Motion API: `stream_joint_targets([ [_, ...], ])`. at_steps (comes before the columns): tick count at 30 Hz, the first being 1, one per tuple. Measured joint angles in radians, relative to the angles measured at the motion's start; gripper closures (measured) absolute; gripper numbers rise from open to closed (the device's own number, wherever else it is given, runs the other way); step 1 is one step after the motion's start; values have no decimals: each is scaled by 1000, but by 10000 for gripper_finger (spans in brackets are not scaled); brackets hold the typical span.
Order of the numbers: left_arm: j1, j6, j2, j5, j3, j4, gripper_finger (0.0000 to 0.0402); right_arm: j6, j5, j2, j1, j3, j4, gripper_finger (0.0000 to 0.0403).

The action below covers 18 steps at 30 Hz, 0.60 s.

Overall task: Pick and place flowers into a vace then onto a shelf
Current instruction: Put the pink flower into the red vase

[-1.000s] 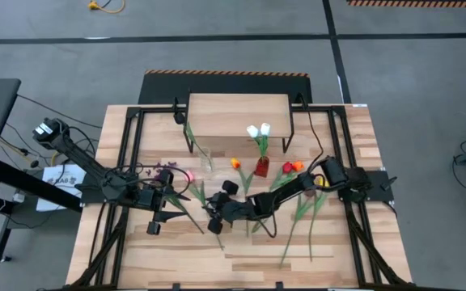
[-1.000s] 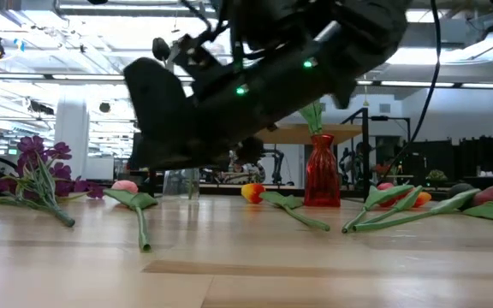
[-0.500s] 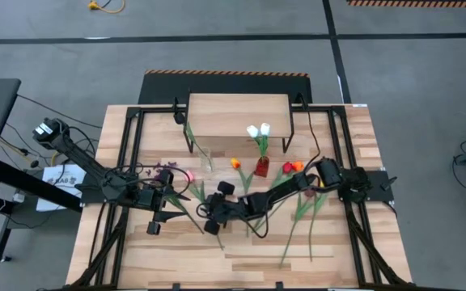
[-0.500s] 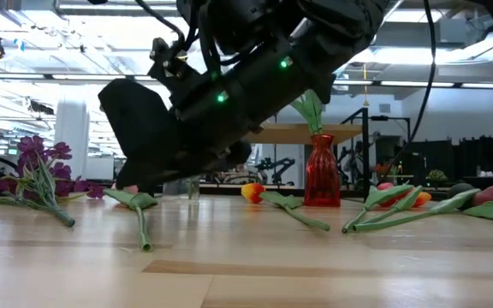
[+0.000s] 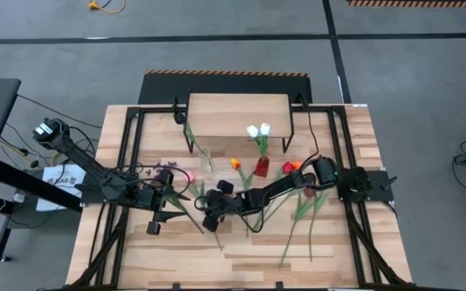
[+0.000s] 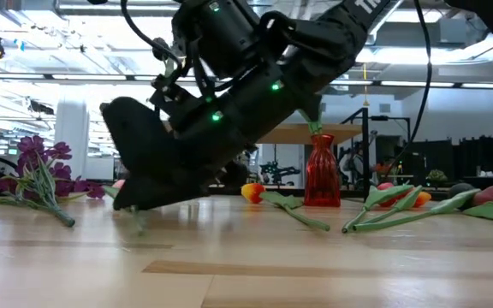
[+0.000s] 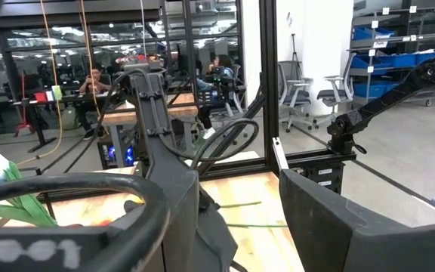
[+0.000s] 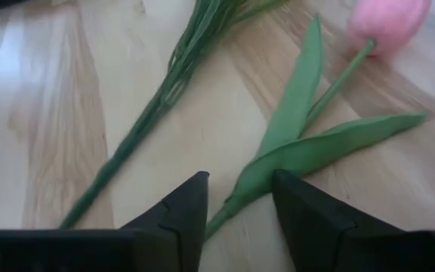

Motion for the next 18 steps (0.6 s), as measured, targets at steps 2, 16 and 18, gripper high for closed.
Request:
stream_joint_targets([
  [2,0,0,0,0,0,0,227,11,-33,0,-7,-1,0,265],
  [16,0,0,0,1,0,0,227,43,-41,1,-9,-2,-29,386],
  [18,0,0,0,1,0,0,227,42,-39,1,-5,-2,-29,395],
])
